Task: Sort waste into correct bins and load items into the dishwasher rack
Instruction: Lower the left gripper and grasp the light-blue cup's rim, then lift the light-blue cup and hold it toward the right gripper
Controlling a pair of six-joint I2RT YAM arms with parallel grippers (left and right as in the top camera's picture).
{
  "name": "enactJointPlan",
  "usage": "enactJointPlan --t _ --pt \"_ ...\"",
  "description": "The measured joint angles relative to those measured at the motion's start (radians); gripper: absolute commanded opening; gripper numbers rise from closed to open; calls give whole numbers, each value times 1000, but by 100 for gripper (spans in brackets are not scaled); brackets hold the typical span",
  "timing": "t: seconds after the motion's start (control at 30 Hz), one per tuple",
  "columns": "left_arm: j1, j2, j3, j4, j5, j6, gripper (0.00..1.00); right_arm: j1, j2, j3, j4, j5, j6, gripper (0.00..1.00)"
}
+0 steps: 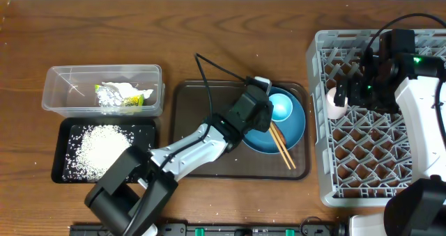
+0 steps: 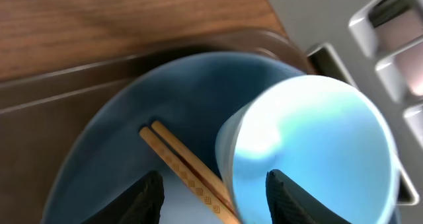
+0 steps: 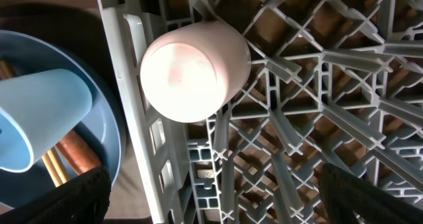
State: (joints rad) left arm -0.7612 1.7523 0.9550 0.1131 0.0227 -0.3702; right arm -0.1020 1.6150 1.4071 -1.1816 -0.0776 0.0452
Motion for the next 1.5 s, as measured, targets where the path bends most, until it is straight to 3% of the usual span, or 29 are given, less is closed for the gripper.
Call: enactJointPlan --t 0.23,0.37,0.43,0.8,1.23,1.37,1.5 --pt "0 4 0 3 0 -10 33 0 0 0 0 0 0 99" --pt "0 4 0 21 0 -19 15 0 0 0 0 0 0 99" --pt "0 4 0 26 0 -19 12 0 0 0 0 0 0 99" --pt "0 -6 0 17 0 -19 7 0 0 0 0 0 0 99" --pt "22 -209 -1 -128 10 -15 6 0 0 0 0 0 0 99" --pt "97 -253 -1 -139 140 -10 6 0 0 0 0 0 0 99" --pt "229 -279 -1 -132 380 4 6 0 0 0 0 0 0 99"
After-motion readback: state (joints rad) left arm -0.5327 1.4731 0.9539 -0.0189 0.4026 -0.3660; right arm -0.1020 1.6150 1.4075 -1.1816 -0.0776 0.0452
